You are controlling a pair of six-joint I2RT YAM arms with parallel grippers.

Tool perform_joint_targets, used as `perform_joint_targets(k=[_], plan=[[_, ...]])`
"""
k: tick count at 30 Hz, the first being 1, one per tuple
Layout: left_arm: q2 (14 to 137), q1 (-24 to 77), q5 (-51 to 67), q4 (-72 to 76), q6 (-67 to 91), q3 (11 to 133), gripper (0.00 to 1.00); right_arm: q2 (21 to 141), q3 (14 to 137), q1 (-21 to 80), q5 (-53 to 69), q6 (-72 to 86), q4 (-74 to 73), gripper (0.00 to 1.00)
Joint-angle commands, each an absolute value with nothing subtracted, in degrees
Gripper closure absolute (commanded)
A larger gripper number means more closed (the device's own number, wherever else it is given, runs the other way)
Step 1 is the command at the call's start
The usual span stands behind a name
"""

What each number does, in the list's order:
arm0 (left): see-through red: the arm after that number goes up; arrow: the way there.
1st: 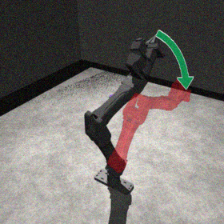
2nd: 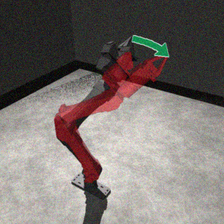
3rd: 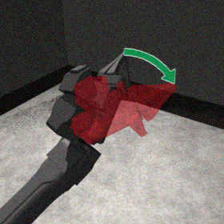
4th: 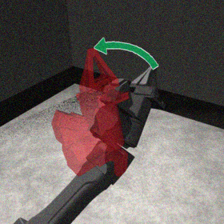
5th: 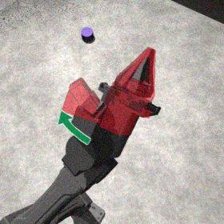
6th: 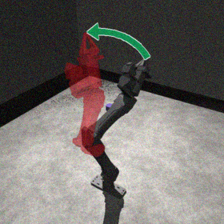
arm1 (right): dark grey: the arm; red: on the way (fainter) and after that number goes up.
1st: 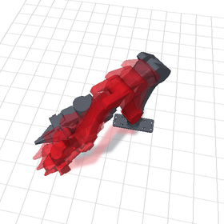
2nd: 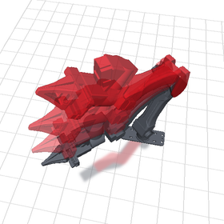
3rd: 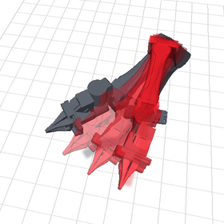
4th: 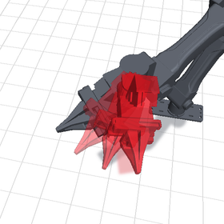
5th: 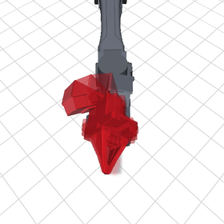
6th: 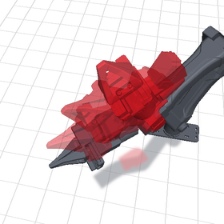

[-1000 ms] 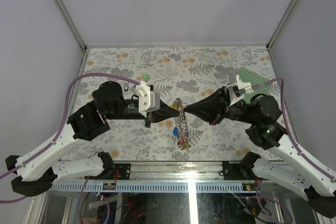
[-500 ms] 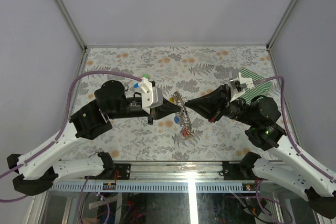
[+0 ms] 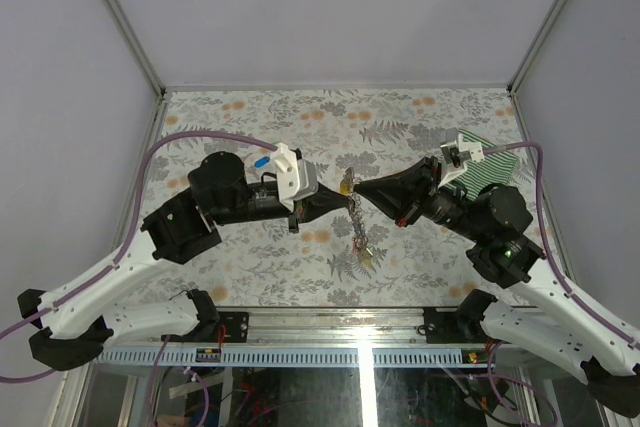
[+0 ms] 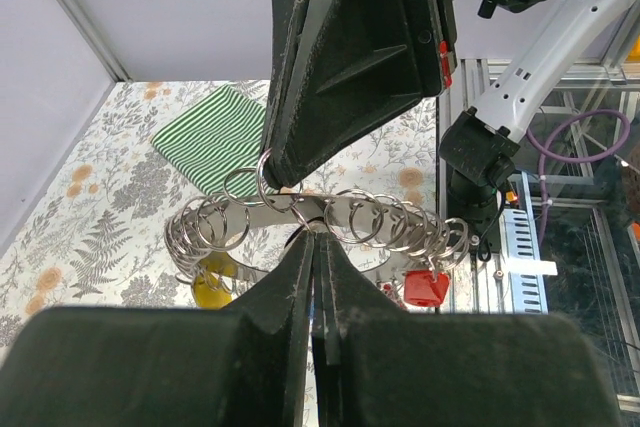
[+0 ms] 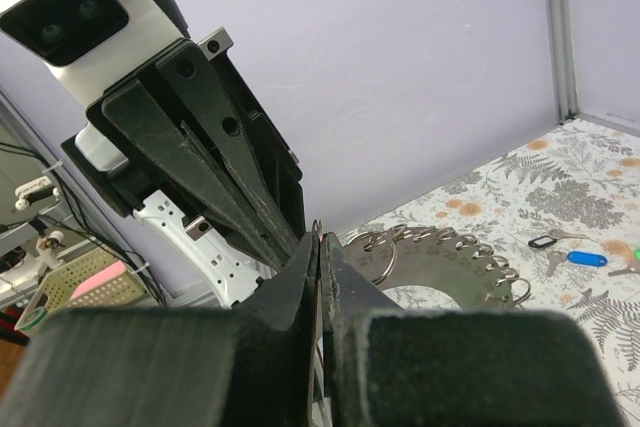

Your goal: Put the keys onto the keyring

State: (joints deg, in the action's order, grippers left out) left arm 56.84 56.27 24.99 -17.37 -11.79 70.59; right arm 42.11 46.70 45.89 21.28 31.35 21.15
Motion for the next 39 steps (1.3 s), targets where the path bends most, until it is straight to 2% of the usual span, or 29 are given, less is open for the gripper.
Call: perform_joint_targets(k=[1, 21, 39], plan=[[57.2, 56.7, 25.9, -16.5, -10.8, 70.2, 1.0, 39.9, 48.4, 45.9, 13.6, 31.7, 25.9, 1.0], [61.3, 57.5, 25.4, -19.4, -13.1, 74.0, 1.0, 40.7, 50.0, 45.9, 8.3, 29.5, 15.4, 1.0], [61.6, 57.5, 19.6, -24.0, -15.8, 76.7, 1.0, 41.3, 53.8, 45.9, 15.4, 24.0, 5.1, 1.0]])
